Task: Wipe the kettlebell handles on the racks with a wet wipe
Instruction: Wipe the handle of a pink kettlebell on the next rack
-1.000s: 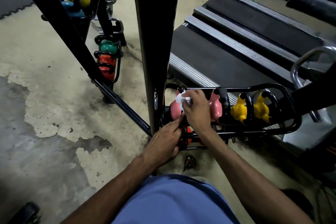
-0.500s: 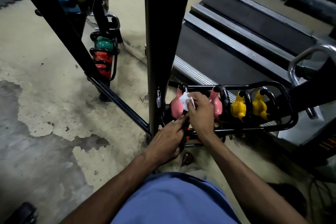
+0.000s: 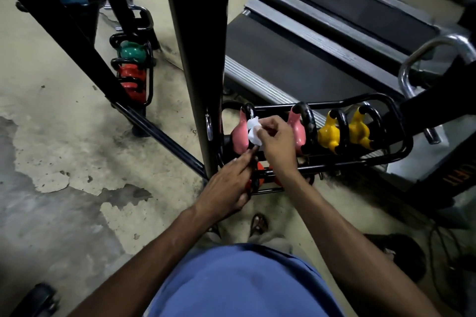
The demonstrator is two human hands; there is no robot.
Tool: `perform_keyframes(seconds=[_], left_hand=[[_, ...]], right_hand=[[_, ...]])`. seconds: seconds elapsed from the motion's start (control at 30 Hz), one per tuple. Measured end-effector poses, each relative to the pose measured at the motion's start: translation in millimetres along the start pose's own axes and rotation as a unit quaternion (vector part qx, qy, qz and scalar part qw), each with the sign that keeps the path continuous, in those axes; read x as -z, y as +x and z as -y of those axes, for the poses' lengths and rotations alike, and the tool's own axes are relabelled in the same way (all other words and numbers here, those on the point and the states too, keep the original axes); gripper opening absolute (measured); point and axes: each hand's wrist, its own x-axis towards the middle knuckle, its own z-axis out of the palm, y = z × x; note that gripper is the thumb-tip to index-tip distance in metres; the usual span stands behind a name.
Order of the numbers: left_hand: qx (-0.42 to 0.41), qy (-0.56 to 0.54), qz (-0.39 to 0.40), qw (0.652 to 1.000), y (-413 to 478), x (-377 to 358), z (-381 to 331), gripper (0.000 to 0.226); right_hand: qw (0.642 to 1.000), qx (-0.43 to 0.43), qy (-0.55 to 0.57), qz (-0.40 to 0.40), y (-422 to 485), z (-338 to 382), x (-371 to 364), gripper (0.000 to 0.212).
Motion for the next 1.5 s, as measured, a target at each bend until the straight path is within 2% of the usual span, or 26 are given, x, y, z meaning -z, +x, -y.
perform_keyframes(seconds=[0.03, 0.07, 0.1, 0.17, 0.2, 0.27, 0.37, 0.43, 0.5, 0.63, 0.7, 0.77, 0.83, 0.93, 0.97, 1.0, 1.07, 1.1, 1.13, 1.17, 1.23, 1.33, 1.43, 1.5], left_hand=[[0.009, -0.004, 0.005, 1.000, 0.3, -1.1, -0.8, 0.081], [0.017, -0.004, 0.008, 1.000, 0.9, -3.8, -1.4, 0.080], [0.028, 0.001, 0.012, 1.000, 2.0, -6.1, -2.6, 0.079], [0.046, 0.023, 0.029, 0.998, 4.6, -10.6, -6.5, 0.079], [0.056, 0.034, 0.033, 0.997, 5.5, -11.2, -9.7, 0.081], [0.073, 0.040, 0.019, 0.996, 6.3, -10.9, -16.0, 0.083], [0.079, 0.025, -0.026, 0.996, 6.3, -8.7, -27.1, 0.077], [0.088, 0.015, -0.035, 0.995, 5.8, -9.7, -32.6, 0.073], [0.100, 0.035, -0.035, 0.994, 6.0, -13.6, -33.7, 0.076], [0.130, 0.070, -0.032, 0.989, 9.5, -18.7, -41.3, 0.076], [0.138, 0.070, -0.046, 0.987, 10.6, -21.9, -46.4, 0.069], [0.149, 0.074, -0.054, 0.985, 10.8, -26.4, -48.3, 0.071], [0.162, 0.071, -0.057, 0.983, 10.7, -30.3, -48.8, 0.076], [0.177, 0.064, -0.057, 0.980, 13.2, -28.4, -55.1, 0.085], [0.181, 0.059, -0.058, 0.980, 13.8, -25.7, -57.7, 0.089], [0.184, 0.054, -0.059, 0.980, 14.1, -23.3, -59.2, 0.092], [0.182, 0.039, -0.060, 0.981, 13.9, -20.2, -59.7, 0.089], [0.179, 0.026, -0.060, 0.982, 13.2, -20.3, -59.1, 0.084], [0.177, 0.013, -0.062, 0.982, 12.4, -20.4, -58.8, 0.078], [0.175, 0.004, -0.065, 0.982, 11.5, -20.8, -58.1, 0.074], [0.170, 0.003, -0.071, 0.983, 10.3, -20.6, -57.1, 0.069], [0.155, 0.004, -0.075, 0.985, 8.3, -20.1, -54.6, 0.075], [0.183, -0.019, -0.129, 0.974, 5.2, -22.3, -50.5, 0.065], [0.232, -0.034, -0.182, 0.955, 6.4, -20.9, -45.0, 0.053]], right_hand=[[0.993, 0.092, -0.068, 0.012, -2.1, -1.1, 0.2, 0.010], [0.971, 0.181, -0.148, 0.042, -2.4, -1.1, 1.8, 0.012], [0.930, 0.265, -0.241, 0.083, 1.1, 1.2, 2.9, 0.014], [0.811, 0.388, -0.412, 0.148, 14.7, 6.8, 4.1, 0.016], [0.755, 0.419, -0.470, 0.181, 22.7, 13.8, 4.0, 0.018], [0.675, 0.426, -0.545, 0.257, 37.2, 29.2, 2.4, 0.019], [0.586, 0.408, -0.604, 0.354, 48.3, 47.9, 5.5, 0.021], [0.557, 0.448, -0.601, 0.357, 53.0, 55.1, 13.1, 0.020], [0.546, 0.490, -0.591, 0.335, 56.5, 56.6, 16.1, 0.021], [0.512, 0.408, -0.647, 0.391, 52.4, 61.8, 2.1, 0.028], [0.505, 0.381, -0.651, 0.418, 51.0, 69.1, -0.9, 0.024], [0.509, 0.419, -0.628, 0.414, 54.9, 72.5, 3.4, 0.020], [0.520, 0.488, -0.591, 0.376, 61.5, 72.4, 11.0, 0.018], [0.596, 0.530, -0.513, 0.318, 69.2, 59.0, 23.2, 0.013], [0.639, 0.516, -0.489, 0.295, 67.5, 50.3, 28.1, 0.012], [0.696, 0.486, -0.454, 0.269, 63.7, 38.2, 32.8, 0.012], [0.842, 0.376, -0.319, 0.221, 46.8, 12.3, 40.6, 0.010], [0.901, 0.303, -0.233, 0.205, 37.7, -0.3, 41.9, 0.009], [0.941, 0.233, -0.151, 0.192, 30.0, -9.3, 41.4, 0.008], [0.966, 0.162, -0.079, 0.183, 25.2, -15.9, 39.1, 0.007], [0.980, 0.018, 0.064, 0.189, 21.7, -18.6, 32.9, 0.004], [0.955, -0.098, 0.196, 0.200, 18.9, -14.8, 28.7, 0.003], [0.950, -0.104, 0.215, 0.203, 13.9, -17.8, 30.4, 0.003], [0.975, -0.022, 0.129, 0.177, 9.7, -20.3, 31.4, 0.004]])
